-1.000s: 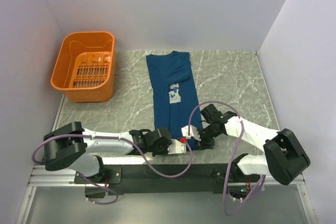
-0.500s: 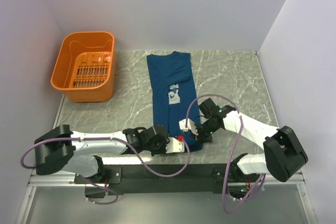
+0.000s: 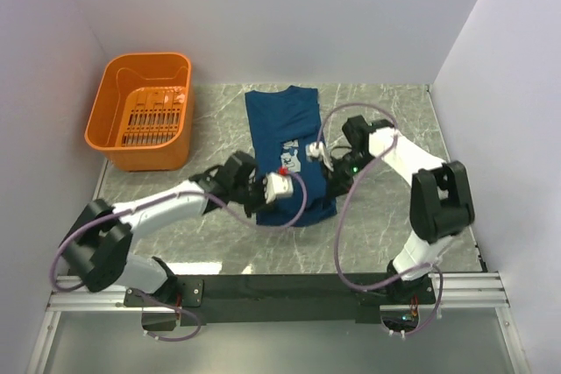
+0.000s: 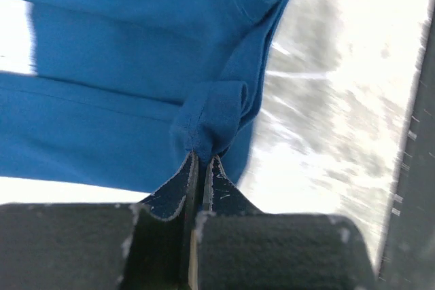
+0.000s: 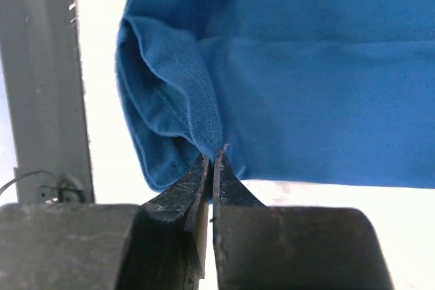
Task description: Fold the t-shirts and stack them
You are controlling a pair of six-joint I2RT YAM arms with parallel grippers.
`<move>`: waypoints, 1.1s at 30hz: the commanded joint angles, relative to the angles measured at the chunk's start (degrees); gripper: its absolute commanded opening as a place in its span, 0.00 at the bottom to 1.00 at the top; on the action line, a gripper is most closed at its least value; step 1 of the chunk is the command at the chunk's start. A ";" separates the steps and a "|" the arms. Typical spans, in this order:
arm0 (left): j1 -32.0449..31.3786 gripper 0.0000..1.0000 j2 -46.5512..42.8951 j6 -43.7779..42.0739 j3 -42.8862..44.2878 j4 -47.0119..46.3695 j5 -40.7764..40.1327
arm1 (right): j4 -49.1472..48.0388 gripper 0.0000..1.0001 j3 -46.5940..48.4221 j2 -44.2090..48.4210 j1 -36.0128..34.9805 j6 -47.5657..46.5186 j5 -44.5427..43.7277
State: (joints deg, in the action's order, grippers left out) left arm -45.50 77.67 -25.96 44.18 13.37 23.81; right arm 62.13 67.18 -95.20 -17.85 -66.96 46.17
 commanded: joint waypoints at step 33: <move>20.62 0.01 34.91 -5.69 43.61 5.36 5.98 | -4.29 0.00 49.09 -32.77 5.80 30.30 -6.53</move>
State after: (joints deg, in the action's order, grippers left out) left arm -25.34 111.98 -32.86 83.59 21.65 31.16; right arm 60.53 112.40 -127.28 -12.69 -40.18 40.45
